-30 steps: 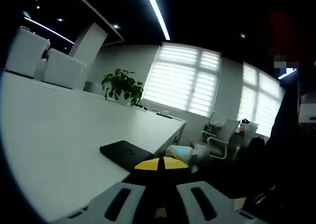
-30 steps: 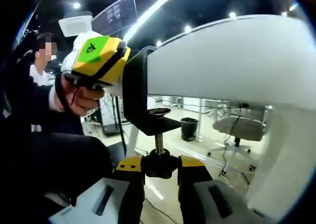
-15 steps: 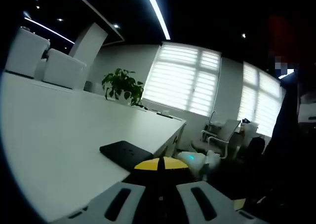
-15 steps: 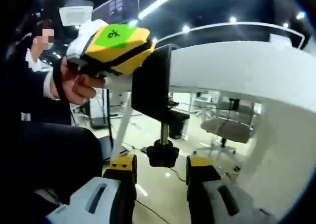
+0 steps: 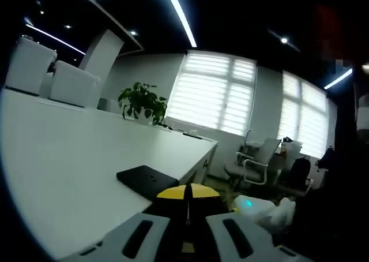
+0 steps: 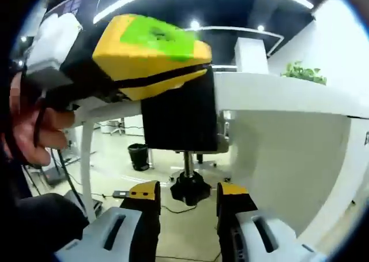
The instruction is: Clamp the fixed fixture on the desktop, loosen the retaining clip, secure it to the edge of the desk, and tighten the retaining clip.
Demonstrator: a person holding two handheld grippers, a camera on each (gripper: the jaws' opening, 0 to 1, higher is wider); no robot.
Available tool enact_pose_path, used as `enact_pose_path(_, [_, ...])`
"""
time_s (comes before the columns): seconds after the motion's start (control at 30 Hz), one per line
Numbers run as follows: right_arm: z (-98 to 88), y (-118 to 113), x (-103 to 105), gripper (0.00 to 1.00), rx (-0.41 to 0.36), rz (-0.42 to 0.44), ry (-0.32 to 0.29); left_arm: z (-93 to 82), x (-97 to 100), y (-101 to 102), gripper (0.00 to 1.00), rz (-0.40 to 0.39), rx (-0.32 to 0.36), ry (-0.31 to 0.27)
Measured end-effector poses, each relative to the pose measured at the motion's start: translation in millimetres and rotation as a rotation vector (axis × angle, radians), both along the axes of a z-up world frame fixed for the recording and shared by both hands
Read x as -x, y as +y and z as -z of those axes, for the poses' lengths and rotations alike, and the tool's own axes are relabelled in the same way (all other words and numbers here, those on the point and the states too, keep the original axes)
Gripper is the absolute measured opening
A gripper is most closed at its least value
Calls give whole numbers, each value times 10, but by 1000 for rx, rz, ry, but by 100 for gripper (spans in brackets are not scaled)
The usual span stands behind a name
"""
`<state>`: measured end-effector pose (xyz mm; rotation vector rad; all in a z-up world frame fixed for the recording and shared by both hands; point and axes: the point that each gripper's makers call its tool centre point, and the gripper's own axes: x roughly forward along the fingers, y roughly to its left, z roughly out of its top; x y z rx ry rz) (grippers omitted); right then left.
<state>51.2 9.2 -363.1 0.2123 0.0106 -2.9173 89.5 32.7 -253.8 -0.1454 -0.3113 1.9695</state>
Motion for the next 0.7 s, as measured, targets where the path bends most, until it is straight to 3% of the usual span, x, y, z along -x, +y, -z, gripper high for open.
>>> enact_pose_path(0.1, [-28,9,16,28,-25,33,-3,3,1,0,1,2,-2,0])
enact_pose_path(0.17, [-46,48,38,25,-83,23,7,2,3,2,1,3,-5,-1])
enact_pose_path(0.27, [-37,37,25,24,-45,-16,-18,8,4,6,1,4,-5,-2])
enact_pose_path(0.5, [-28,-23,5,24,-62,-253,-15,13,18,10,1,-6,-2,6])
enact_pose_path(0.7, [-24,-82,15,24,-37,-608,-8,10,26,6,1,3,-6,-15])
